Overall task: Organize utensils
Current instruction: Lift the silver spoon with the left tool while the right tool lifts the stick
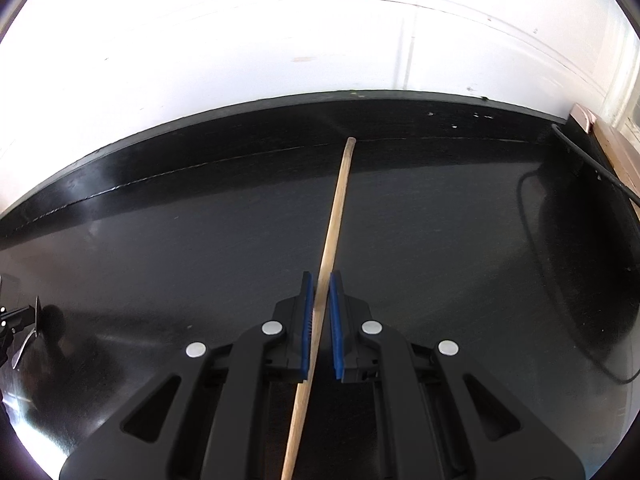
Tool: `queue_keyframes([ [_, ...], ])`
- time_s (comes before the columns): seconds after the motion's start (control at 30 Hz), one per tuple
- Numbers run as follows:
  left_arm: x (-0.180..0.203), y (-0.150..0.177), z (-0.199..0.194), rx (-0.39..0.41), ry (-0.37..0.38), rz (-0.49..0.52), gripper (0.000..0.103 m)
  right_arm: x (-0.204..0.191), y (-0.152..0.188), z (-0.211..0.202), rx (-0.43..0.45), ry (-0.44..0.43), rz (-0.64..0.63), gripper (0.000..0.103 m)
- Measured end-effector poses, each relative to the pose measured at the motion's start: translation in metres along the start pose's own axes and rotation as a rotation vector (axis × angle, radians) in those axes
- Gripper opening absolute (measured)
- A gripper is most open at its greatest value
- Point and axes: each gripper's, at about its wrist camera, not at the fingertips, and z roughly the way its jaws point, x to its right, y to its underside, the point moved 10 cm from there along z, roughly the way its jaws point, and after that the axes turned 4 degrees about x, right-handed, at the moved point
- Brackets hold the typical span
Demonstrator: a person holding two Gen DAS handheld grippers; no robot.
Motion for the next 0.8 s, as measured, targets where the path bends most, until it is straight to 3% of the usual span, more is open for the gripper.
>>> queue_keyframes([
  [0.13,0.008,-0.005,-0.007,0.011,-0.013,-0.006,0.001,-0.001,0.0,0.001,0.0,-0.009,0.009,0.009],
  [0.2,0.01,-0.005,-0.014,0.024,-0.033,0.013,0.014,-0.001,0.0,0.002,-0.002,-0.012,0.003,0.009],
  [0.27,0.015,-0.005,-0.018,0.047,-0.055,0.047,0.072,0.0,0.0,0.004,-0.001,-0.013,-0.002,0.009],
  [0.3,0.016,-0.007,-0.022,0.072,-0.06,0.063,0.077,0.0,0.0,0.004,-0.001,-0.014,-0.002,0.009],
  [0.33,0.021,-0.009,-0.026,0.105,-0.054,0.088,0.078,0.001,0.0,0.005,-0.001,-0.015,0.0,0.009],
  [0.43,0.027,-0.012,-0.024,0.101,-0.092,0.15,0.078,0.004,-0.001,0.007,0.001,-0.014,0.002,0.009],
  [0.6,0.036,-0.018,-0.008,0.097,-0.212,0.238,0.078,0.004,0.0,0.006,0.005,-0.014,-0.003,0.009],
  [0.7,0.04,-0.016,0.002,0.082,-0.237,0.246,0.078,0.003,0.001,0.006,0.007,-0.016,-0.005,0.009],
  [0.8,0.042,-0.014,0.007,0.092,-0.261,0.251,0.071,0.004,0.002,0.006,0.009,-0.019,-0.005,0.009],
])
